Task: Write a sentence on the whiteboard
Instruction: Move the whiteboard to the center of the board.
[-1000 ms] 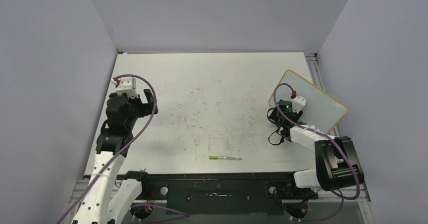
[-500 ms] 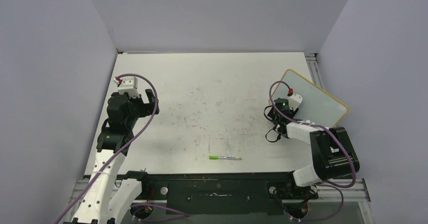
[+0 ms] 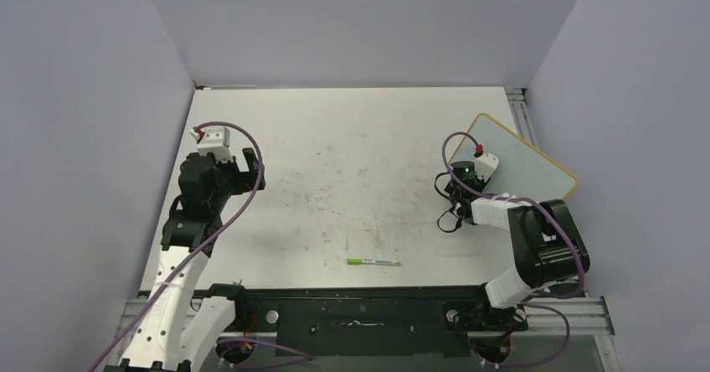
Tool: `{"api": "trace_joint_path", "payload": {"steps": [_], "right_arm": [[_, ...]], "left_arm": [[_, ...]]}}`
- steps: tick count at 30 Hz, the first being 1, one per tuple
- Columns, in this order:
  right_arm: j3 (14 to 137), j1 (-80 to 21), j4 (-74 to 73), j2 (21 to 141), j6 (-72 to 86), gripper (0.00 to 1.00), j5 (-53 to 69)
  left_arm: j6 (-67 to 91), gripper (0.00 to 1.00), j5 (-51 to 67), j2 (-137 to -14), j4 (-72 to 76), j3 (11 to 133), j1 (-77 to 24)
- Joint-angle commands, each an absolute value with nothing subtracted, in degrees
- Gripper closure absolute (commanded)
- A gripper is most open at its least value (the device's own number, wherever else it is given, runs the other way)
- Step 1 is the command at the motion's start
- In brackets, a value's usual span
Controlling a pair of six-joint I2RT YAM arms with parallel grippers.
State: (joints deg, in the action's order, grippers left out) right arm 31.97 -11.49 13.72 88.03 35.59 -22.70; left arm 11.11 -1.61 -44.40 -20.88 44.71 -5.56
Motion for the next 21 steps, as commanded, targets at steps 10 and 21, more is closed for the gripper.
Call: {"api": "trace_joint_path", "payload": {"steps": [10,21], "right_arm": [[34.8,-12.4,17.6,88.9,36.7,0.80,-24.5],[34.5,-16.8,18.4,89.5,38.1,0.95,-24.0]], "left_arm": [[10.7,0.04,0.0,-45.7,-19.4,45.2,-5.7],[10.9,0.04,2.4,-45.8,-19.1,45.1,-5.8]]}}
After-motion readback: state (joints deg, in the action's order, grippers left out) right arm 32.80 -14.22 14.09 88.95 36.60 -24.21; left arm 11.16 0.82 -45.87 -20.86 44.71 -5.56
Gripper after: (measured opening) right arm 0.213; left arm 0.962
